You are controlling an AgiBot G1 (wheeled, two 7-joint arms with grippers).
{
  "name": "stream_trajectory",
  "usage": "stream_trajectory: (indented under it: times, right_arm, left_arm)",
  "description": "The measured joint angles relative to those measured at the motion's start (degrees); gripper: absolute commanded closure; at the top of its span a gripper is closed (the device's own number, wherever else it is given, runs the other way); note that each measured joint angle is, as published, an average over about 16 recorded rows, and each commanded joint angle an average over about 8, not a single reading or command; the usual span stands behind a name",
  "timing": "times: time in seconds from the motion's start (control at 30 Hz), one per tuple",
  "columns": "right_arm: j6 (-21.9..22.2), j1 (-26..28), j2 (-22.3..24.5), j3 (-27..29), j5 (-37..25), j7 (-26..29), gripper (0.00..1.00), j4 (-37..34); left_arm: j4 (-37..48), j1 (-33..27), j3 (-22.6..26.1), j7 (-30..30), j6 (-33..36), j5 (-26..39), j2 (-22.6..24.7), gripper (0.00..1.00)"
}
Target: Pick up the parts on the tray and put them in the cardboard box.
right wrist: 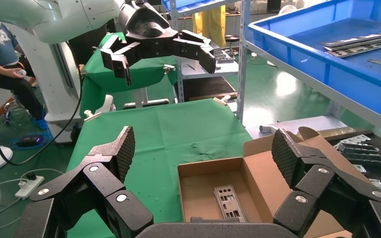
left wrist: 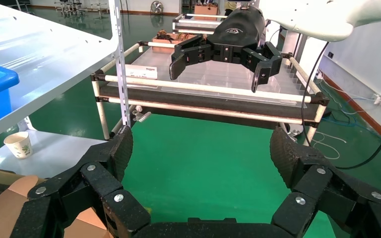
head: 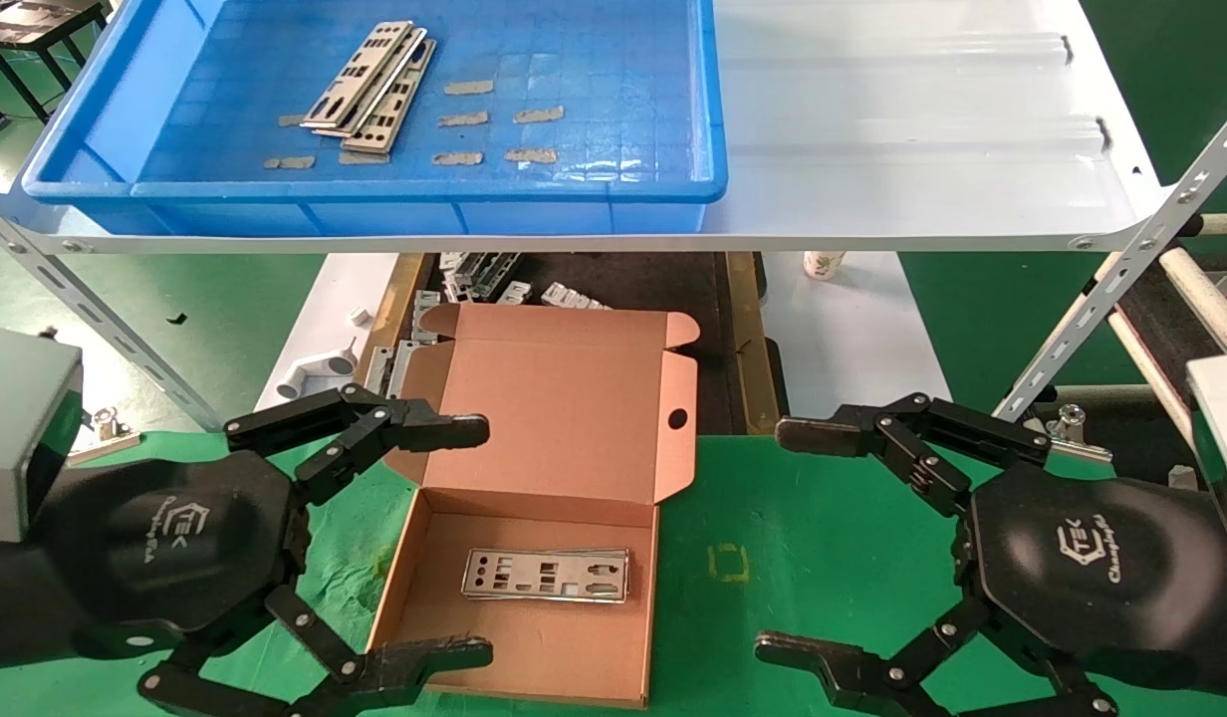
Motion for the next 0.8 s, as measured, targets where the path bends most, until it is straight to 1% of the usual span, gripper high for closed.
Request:
stream_trajectory:
  times: [0.8]
  right_arm:
    - [0.0,0.0,0.0,0.0,0.0,0.0,0.0,0.0]
  left_arm:
    - [0.0,0.0,0.0,0.0,0.0,0.0,0.0,0.0]
